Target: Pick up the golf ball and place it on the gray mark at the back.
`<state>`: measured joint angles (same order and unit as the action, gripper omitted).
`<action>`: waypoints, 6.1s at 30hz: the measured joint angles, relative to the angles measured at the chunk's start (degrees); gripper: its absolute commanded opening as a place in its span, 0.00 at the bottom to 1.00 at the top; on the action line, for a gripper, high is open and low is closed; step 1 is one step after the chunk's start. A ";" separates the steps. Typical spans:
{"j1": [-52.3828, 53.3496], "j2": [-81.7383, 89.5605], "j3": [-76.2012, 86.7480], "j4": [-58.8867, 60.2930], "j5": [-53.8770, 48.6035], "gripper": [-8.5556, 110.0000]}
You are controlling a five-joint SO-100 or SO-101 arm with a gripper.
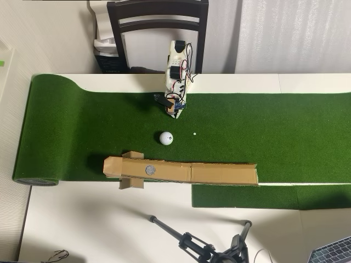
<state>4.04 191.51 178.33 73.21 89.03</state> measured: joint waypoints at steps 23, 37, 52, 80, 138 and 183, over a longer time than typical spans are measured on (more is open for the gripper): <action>0.00 0.00 0.00 0.00 0.00 0.07; 0.00 0.00 0.00 0.00 0.00 0.07; 0.00 0.00 0.00 0.00 0.00 0.07; 0.00 0.00 0.00 0.00 0.00 0.07; 0.09 0.00 0.00 0.00 0.00 0.13; -0.70 -51.42 -45.26 2.81 3.87 0.29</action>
<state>3.34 140.10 133.07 76.03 92.90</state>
